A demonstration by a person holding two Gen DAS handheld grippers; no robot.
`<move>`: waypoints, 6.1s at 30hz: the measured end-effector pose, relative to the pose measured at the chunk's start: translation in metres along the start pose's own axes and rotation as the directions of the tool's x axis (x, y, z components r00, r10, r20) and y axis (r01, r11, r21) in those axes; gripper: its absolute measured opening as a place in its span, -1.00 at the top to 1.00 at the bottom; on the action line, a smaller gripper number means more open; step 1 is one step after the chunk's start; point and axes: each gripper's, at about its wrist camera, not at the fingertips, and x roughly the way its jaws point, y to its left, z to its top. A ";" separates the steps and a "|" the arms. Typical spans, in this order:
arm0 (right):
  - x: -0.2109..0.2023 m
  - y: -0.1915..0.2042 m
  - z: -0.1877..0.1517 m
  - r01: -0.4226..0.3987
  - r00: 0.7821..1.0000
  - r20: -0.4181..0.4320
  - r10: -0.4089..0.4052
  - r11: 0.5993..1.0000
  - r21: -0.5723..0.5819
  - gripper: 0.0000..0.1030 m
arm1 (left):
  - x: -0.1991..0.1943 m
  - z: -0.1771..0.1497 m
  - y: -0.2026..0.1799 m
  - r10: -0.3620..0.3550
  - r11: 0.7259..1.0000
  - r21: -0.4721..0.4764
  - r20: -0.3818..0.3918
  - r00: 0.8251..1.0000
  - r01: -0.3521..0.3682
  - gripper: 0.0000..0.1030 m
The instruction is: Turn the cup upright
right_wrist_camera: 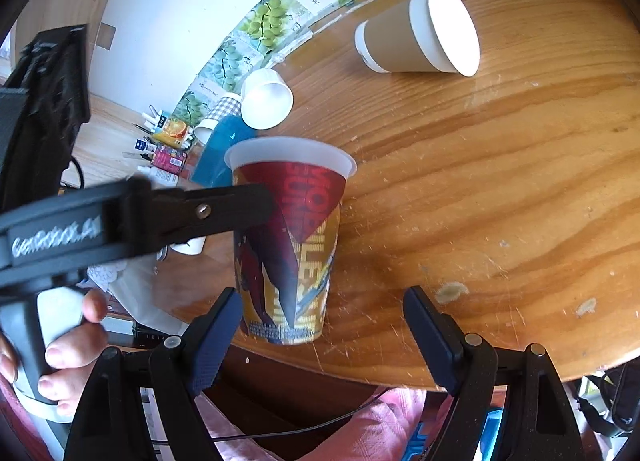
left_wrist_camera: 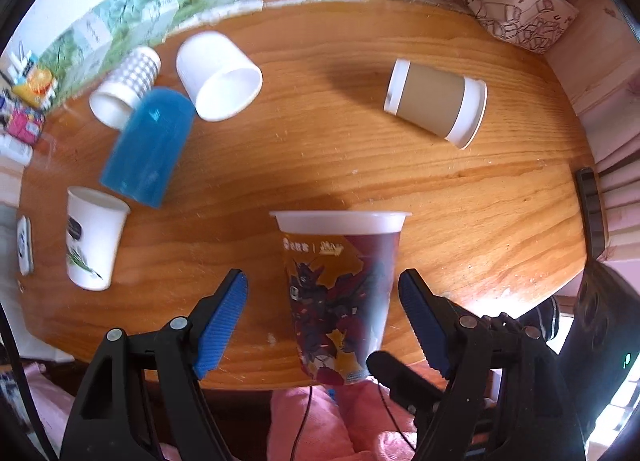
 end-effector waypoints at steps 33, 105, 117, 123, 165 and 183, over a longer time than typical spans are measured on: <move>0.058 0.042 0.044 0.130 0.990 0.055 -0.132 0.991 0.036 -0.61 | -0.028 0.000 0.080 -0.198 0.973 0.170 0.248 0.948 0.158 -0.57; 0.067 0.143 0.027 0.366 0.931 0.168 -0.325 0.823 -0.435 -0.56 | -0.061 0.003 0.163 -0.248 0.969 0.125 0.466 0.849 0.214 -0.57; 0.075 0.141 0.002 0.395 0.913 0.111 -0.394 0.777 -0.490 -0.60 | -0.037 -0.021 0.164 -0.202 0.978 0.030 0.370 0.907 0.206 -0.58; 0.071 0.132 -0.007 0.351 0.925 0.060 -0.375 0.785 -0.510 -0.65 | -0.028 -0.042 0.169 -0.176 0.970 -0.103 0.317 0.932 0.218 -0.71; -0.165 0.181 -0.067 0.434 0.831 0.508 -0.228 0.836 -0.335 -0.99 | -0.182 -0.150 0.073 0.135 0.970 -0.237 0.694 0.707 0.047 -0.98; -0.198 0.169 -0.067 0.486 0.718 0.667 -0.199 0.829 -0.277 -0.99 | -0.205 -0.157 0.031 0.289 0.953 -0.289 0.791 0.539 -0.088 -0.98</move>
